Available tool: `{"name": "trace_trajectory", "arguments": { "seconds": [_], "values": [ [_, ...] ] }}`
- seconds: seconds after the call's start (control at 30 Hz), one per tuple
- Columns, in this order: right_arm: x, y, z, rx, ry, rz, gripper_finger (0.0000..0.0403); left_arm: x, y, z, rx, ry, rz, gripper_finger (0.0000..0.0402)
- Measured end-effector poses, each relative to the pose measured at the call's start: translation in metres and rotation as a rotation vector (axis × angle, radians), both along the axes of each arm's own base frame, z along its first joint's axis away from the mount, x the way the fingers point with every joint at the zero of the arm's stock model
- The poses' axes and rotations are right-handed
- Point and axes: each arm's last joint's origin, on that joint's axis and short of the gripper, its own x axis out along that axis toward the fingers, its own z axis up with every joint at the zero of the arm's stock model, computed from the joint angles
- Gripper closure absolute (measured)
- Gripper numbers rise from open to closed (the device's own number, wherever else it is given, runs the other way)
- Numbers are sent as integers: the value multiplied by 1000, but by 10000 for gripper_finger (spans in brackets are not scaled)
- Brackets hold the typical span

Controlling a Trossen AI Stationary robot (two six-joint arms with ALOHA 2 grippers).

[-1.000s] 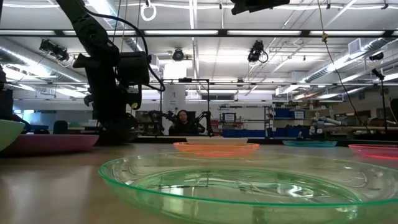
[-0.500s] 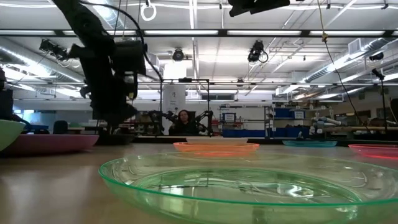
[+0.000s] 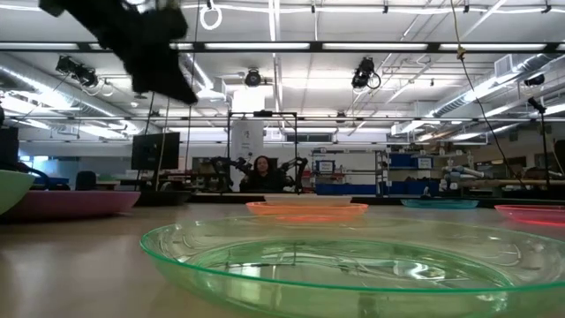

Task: Stack plastic plates
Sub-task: Stack the purple plate on top of the black plate

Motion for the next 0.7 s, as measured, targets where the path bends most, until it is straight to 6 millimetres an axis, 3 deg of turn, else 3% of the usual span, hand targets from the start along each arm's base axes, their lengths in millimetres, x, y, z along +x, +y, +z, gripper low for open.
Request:
{"name": "trace_trajectory", "arguments": {
  "seconds": [0.17,0.33,0.47,0.7],
  "values": [
    [-6,8,-2,12,-16,29,171,1,-42,28,90,-236,-373,321],
    [-6,5,-18,21,-29,23,171,-5,-71,38,206,-331,-566,321],
    [-2,-6,-36,34,-47,-9,174,-7,-80,40,242,-355,-617,321],
    [11,-25,-61,97,-147,-77,186,-7,-79,41,239,-364,-604,321]
  ]
}}
